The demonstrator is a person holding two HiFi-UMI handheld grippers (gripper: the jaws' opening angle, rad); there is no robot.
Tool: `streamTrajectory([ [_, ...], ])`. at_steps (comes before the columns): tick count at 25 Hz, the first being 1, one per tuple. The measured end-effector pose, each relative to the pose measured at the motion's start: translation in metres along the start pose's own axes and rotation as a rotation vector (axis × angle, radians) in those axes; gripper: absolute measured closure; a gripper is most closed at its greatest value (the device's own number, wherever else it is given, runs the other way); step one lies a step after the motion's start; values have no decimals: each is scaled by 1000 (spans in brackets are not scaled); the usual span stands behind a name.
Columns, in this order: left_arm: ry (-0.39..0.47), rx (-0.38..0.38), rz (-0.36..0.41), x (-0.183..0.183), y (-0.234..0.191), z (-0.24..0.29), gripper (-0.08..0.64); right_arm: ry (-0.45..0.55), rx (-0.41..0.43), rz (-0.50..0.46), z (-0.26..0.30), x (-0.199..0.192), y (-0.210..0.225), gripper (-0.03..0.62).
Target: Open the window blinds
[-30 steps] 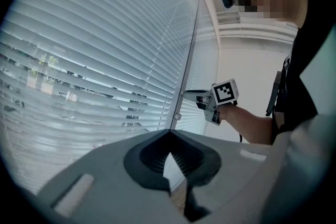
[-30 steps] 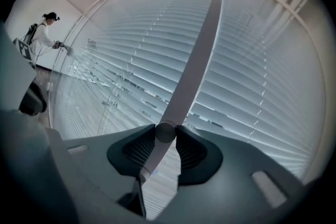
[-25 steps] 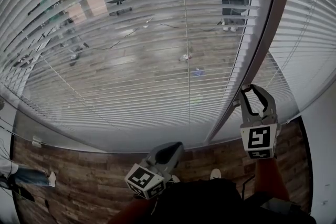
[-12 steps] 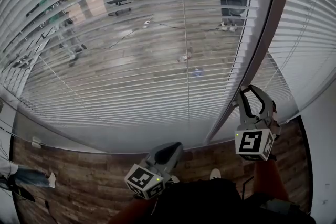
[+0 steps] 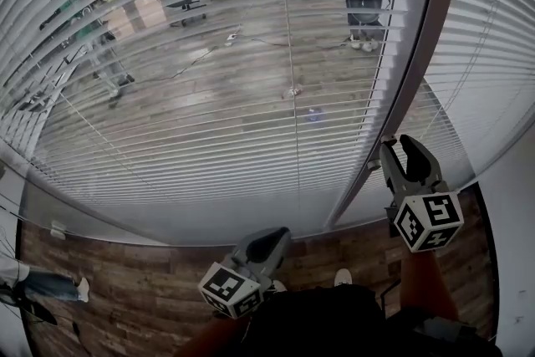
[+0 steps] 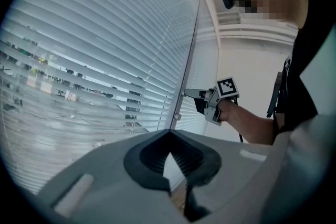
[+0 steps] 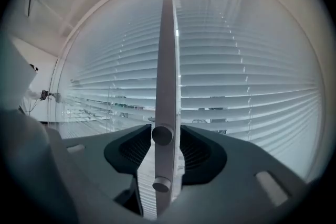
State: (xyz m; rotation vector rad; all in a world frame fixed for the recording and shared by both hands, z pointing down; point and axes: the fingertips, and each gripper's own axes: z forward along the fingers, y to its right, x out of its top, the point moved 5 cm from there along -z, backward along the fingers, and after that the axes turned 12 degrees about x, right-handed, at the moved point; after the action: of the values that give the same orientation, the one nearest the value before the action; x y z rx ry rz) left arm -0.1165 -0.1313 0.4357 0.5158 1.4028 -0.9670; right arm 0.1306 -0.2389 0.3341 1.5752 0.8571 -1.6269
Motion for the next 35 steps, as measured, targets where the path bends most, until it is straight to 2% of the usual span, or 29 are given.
streamTrajectory([
  [3,-2,0,-6,-1,0,0,560,-10,5,-30,2,-1,-4,396],
  [17,0,1,-2,0,-1,1,560,-17,15,-24,5,-4,-3,416],
  [24,-7,-1,3,1,0,1,560,-45,6,-70,6,-5,-4,437],
  [28,0,-6,-1,1,0,1,560,-85,-9,-159,6,-4,-5,439],
  [35,-14,-5,2,1,1,1,560,-175,-56,-417,9,-2,-12,440],
])
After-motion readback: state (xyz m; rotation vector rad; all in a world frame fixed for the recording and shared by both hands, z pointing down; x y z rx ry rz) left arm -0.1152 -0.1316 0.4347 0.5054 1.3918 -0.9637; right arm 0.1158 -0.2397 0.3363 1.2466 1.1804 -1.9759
